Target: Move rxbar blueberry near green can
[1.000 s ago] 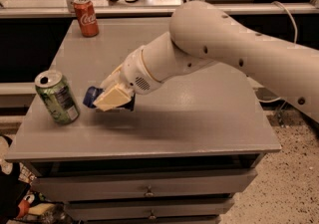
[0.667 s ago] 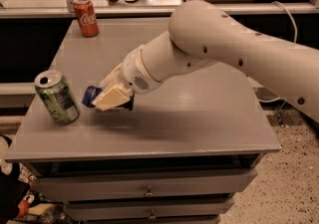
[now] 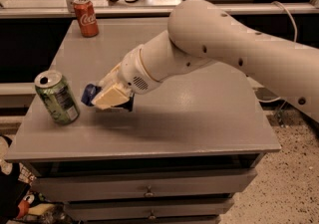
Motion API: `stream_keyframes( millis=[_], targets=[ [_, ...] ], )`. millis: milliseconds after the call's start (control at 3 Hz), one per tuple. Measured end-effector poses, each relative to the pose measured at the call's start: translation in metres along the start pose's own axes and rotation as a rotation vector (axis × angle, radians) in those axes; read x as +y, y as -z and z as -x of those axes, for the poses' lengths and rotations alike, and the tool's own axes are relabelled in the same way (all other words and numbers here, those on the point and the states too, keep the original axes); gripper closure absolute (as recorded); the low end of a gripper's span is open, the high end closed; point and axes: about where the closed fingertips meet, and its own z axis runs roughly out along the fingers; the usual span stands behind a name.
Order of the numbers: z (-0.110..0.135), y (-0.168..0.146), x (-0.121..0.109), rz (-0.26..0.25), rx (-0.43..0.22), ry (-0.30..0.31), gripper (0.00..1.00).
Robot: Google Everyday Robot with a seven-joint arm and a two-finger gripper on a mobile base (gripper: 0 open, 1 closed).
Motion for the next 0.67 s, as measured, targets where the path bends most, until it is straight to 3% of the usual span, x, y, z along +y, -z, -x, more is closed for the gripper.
stream_keyframes(
  millis=[333, 667],
  targets=[
    [0.0016, -0.0002, 0.0015, 0.001, 0.001, 0.004, 0.05],
    [0.0025, -0.0003, 0.0024, 0.001, 0.001, 0.006, 0.00]
  ],
)
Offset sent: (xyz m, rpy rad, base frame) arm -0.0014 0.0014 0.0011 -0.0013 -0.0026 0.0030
